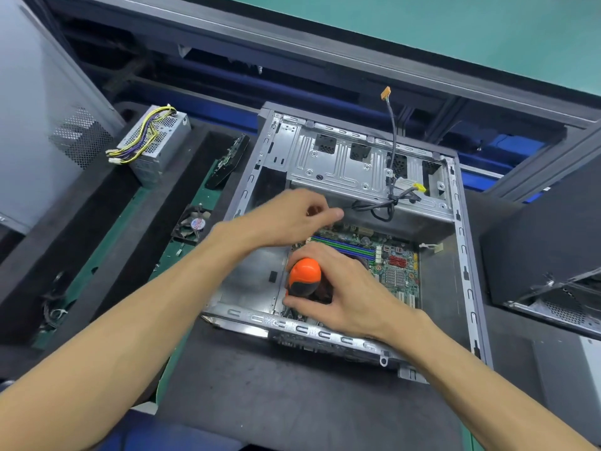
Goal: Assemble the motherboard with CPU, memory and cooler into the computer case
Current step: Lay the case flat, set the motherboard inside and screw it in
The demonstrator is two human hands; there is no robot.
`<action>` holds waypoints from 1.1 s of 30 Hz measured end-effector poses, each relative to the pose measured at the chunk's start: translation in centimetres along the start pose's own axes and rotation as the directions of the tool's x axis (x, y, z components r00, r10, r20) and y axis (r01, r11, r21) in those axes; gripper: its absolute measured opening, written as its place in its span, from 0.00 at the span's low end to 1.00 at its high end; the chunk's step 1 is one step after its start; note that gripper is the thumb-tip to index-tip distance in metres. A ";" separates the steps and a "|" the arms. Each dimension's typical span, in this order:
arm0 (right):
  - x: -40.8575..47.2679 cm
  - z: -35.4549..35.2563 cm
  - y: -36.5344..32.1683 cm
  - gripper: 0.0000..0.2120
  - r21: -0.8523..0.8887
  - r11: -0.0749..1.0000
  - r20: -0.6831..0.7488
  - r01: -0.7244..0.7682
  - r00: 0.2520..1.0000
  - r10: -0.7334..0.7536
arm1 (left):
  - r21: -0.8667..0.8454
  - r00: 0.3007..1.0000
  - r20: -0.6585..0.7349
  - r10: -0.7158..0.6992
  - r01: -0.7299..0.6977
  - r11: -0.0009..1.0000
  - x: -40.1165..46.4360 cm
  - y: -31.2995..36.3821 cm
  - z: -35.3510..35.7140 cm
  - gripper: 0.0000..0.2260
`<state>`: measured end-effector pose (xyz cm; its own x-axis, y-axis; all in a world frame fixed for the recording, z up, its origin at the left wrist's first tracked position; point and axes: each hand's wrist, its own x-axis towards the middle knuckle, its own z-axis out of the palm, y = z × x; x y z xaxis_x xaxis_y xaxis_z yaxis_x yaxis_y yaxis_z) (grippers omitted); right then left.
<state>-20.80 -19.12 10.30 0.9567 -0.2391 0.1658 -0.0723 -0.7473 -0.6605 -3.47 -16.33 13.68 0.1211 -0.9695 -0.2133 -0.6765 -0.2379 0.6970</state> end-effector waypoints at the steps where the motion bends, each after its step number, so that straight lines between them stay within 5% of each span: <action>1: 0.1 0.2 0.1 0.16 0.029 1.000 0.008 -0.003 1.000 0.003 | -0.007 0.999 -0.031 0.026 -0.027 1.000 -0.3 0.2 -0.6 0.19; 4: 0.5 0.6 0.5 0.15 0.097 0.994 0.037 -0.043 0.999 0.040 | 0.115 0.994 -0.048 0.096 -0.090 0.989 -1.8 1.3 -2.2 0.24; 10: 0.9 1.2 0.7 0.13 0.185 0.980 0.013 -0.073 0.997 0.072 | 0.336 0.999 0.050 0.021 -0.036 0.941 -5.8 2.8 -3.2 0.27; 16: 0.9 1.4 0.0 0.14 0.265 0.952 0.038 -0.156 0.988 0.151 | 0.441 0.989 0.097 0.109 -0.141 0.886 -7.9 4.2 -2.9 0.10; 19: 0.4 1.1 -0.5 0.09 0.423 0.884 0.036 -0.198 0.979 0.202 | 0.453 0.970 0.223 0.096 -0.191 0.871 -8.6 4.7 -3.4 0.11; 24: 0.4 0.4 -0.9 0.09 0.475 0.850 0.106 -0.229 0.973 0.203 | 0.613 1.000 -0.004 0.022 -0.015 0.790 -9.8 5.2 -2.6 0.20; 28: 0.6 0.8 -1.1 0.08 0.423 0.879 0.109 -0.222 0.975 0.194 | 0.587 0.995 0.096 0.015 -0.069 0.806 -10.0 5.6 -2.0 0.05; 30: 0.7 0.5 -1.0 0.09 0.422 0.879 0.112 -0.219 0.976 0.189 | 0.555 0.985 0.172 0.011 -0.106 0.825 -10.4 5.7 -1.9 0.10; 33: 0.9 0.2 -0.9 0.11 0.454 0.868 0.136 -0.199 0.979 0.153 | 0.694 0.998 -0.034 -0.048 0.058 0.718 -10.9 6.2 -0.6 0.20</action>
<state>-19.85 -18.52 10.94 0.9637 -0.2641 -0.0389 -0.1255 -0.3194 -0.9393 -8.54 -7.25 20.71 0.1780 -0.9584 -0.2232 -0.9826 -0.1854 0.0125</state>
